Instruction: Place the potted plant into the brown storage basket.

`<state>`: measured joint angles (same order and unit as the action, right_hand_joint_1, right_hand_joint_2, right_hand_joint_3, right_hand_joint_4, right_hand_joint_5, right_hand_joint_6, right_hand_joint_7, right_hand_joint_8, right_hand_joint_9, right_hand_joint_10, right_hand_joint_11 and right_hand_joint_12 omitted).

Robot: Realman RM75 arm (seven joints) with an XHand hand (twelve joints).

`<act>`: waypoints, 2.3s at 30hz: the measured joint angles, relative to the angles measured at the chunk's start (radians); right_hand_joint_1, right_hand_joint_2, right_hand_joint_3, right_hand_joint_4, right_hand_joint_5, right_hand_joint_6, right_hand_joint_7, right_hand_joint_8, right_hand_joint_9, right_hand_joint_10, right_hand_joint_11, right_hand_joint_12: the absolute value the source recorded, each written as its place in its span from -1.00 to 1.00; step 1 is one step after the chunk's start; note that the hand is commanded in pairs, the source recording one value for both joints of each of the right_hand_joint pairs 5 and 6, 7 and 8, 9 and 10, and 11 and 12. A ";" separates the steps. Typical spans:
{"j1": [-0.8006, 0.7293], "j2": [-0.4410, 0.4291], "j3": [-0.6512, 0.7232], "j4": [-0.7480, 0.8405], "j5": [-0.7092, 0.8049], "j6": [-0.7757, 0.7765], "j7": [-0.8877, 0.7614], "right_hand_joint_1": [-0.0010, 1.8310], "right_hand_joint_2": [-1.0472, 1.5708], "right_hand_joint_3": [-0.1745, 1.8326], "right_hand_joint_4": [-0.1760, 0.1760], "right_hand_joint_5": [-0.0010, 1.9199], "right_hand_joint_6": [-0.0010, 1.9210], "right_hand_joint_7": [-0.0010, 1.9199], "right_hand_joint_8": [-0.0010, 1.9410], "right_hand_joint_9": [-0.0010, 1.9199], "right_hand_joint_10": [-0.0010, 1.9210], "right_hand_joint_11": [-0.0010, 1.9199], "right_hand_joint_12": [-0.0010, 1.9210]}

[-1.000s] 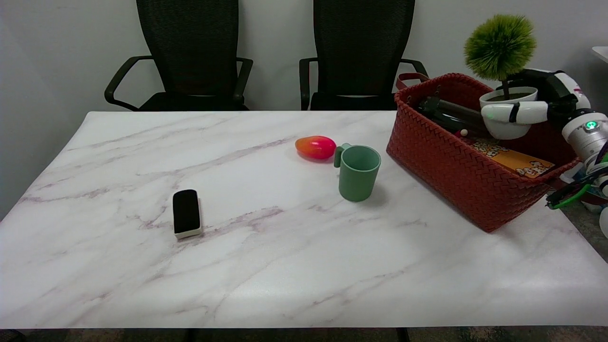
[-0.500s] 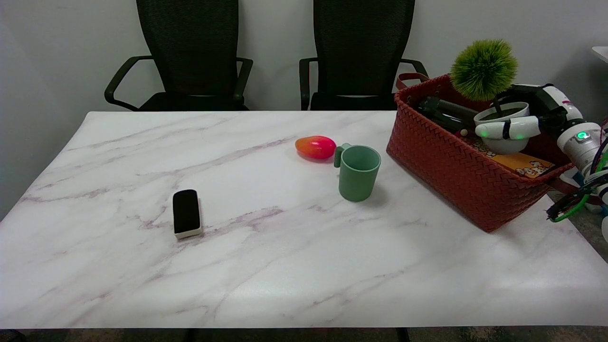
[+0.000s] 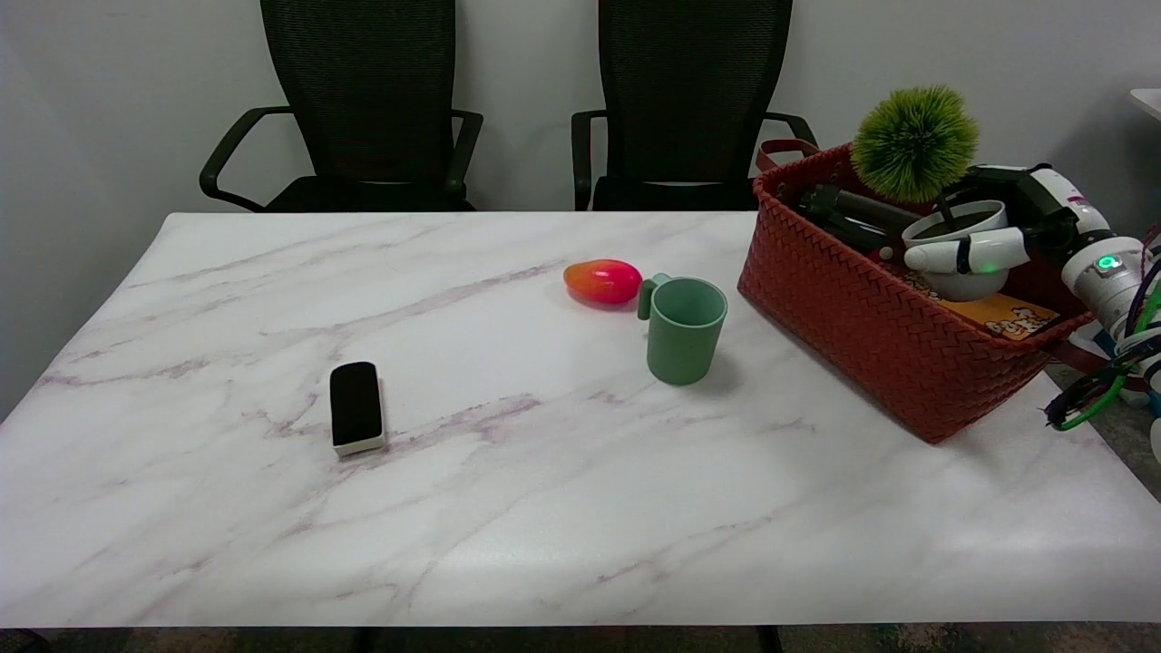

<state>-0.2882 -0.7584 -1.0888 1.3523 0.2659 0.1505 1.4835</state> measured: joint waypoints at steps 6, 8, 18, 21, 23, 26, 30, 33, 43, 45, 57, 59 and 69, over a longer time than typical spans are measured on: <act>-0.003 -0.002 0.004 0.004 -0.007 -0.001 0.003 0.52 0.31 0.05 0.00 -0.40 -0.40 0.02 0.01 -0.27 -0.27 -0.09 -0.09; -0.004 -0.002 0.005 0.005 -0.009 -0.001 0.003 0.52 0.26 0.12 0.00 -0.40 -0.40 -0.01 -0.02 -0.36 -0.36 -0.13 -0.13; -0.007 -0.003 0.007 0.004 -0.011 -0.002 0.004 0.50 0.10 0.40 0.00 -0.41 -0.41 -0.31 -0.31 -0.46 -0.46 -0.36 -0.36; -0.007 -0.003 0.007 0.004 -0.006 -0.002 0.004 0.50 0.05 0.46 0.00 -0.42 -0.42 -0.54 -0.54 -0.50 -0.50 -0.39 -0.39; -0.008 -0.003 0.007 0.003 -0.002 -0.002 0.005 0.50 0.04 0.46 0.00 -0.43 -0.43 -0.61 -0.61 -0.52 -0.52 -0.42 -0.42; -0.008 -0.003 0.007 0.002 0.003 -0.002 0.005 0.49 0.04 0.45 0.00 -0.44 -0.44 -0.63 -0.63 -0.53 -0.53 -0.50 -0.50; -0.009 -0.004 0.006 0.001 0.008 0.000 0.006 0.49 0.04 0.45 0.00 -0.44 -0.44 -0.65 -0.65 -0.57 -0.57 -0.66 -0.66; -0.009 -0.004 0.005 0.000 0.011 0.002 0.006 0.49 0.02 0.45 0.00 -0.45 -0.46 -0.67 -0.67 -0.60 -0.60 -0.77 -0.77; -0.009 -0.004 0.001 -0.001 0.017 0.005 0.007 0.43 -0.34 0.62 0.00 -0.83 -0.83 -0.79 -0.79 -0.67 -0.67 -0.83 -0.83; -0.010 -0.004 0.000 -0.002 0.018 0.006 0.007 0.42 -0.42 0.55 0.00 -0.91 -0.91 -0.80 -0.80 -0.69 -0.69 -0.83 -0.83; -0.010 -0.005 -0.006 -0.005 0.020 0.012 0.008 0.38 -0.48 0.45 0.00 -0.97 -0.97 -0.83 -0.83 -0.74 -0.74 -0.83 -0.83; -0.010 -0.005 -0.006 -0.006 0.020 0.018 0.010 0.38 -0.47 0.42 0.00 -0.99 -0.99 -0.84 -0.84 -0.72 -0.72 -0.81 -0.81; -0.007 -0.005 0.023 0.008 0.024 0.064 0.033 0.38 -0.26 0.22 0.00 -0.65 -0.65 -0.73 -0.74 -0.57 -0.57 -0.61 -0.61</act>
<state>-0.2953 -0.7635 -1.0659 1.3599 0.2897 0.2144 1.5169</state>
